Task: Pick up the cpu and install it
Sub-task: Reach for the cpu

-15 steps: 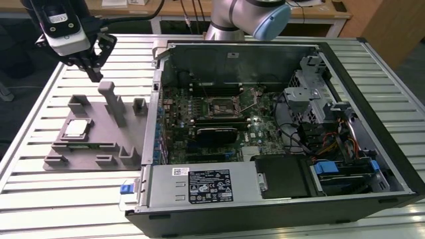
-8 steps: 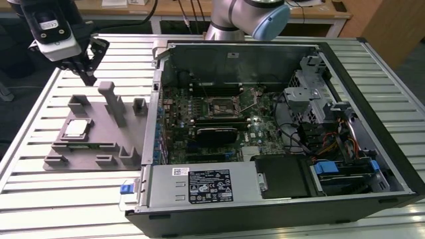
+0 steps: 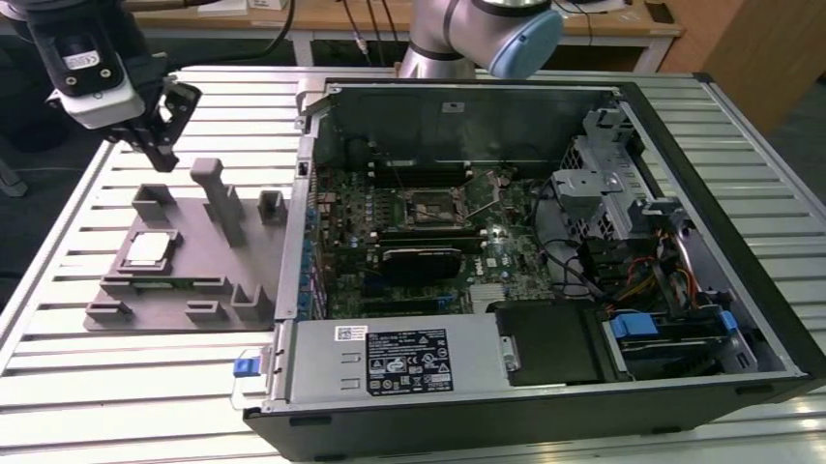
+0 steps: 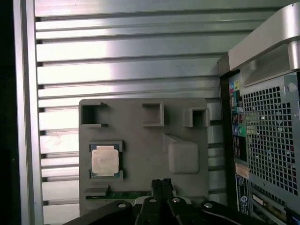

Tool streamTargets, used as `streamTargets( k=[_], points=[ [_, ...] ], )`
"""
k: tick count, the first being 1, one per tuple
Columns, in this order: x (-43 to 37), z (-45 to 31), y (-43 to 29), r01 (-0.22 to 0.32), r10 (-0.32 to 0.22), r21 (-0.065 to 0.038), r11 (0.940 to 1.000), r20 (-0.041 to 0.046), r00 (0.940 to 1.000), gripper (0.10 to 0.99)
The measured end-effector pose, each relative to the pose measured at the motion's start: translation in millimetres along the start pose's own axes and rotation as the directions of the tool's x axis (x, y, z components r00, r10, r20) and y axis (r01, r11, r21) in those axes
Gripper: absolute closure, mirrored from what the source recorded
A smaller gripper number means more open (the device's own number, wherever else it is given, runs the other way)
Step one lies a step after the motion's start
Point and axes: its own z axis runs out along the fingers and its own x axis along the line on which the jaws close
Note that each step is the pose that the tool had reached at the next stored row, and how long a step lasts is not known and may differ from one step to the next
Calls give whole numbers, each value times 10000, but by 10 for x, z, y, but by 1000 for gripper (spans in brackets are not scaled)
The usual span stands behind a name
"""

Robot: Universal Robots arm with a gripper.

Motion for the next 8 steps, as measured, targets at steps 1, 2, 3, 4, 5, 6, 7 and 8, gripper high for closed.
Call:
streamTargets(
  k=[1, 2, 3, 4, 5, 6, 7, 8],
  points=[
    [12, 11, -1, 0, 0, 0, 10000, 1, 10000, 980],
    [24, 22, -2, 0, 0, 0, 10000, 1, 10000, 980],
    [36, 33, -3, 0, 0, 0, 10000, 1, 10000, 980],
    [49, 44, -4, 0, 0, 0, 10000, 1, 10000, 980],
    [63, 54, -5, 0, 0, 2, 10000, -1, 10000, 980],
    [80, 66, -7, 0, 0, 3, 10000, -2, 10000, 980],
    [96, 78, -8, 1, -1, 1, 10000, -1, 10000, 980],
    [172, 130, -12, 0, 0, 1, 10000, 0, 10000, 980]
  ],
)
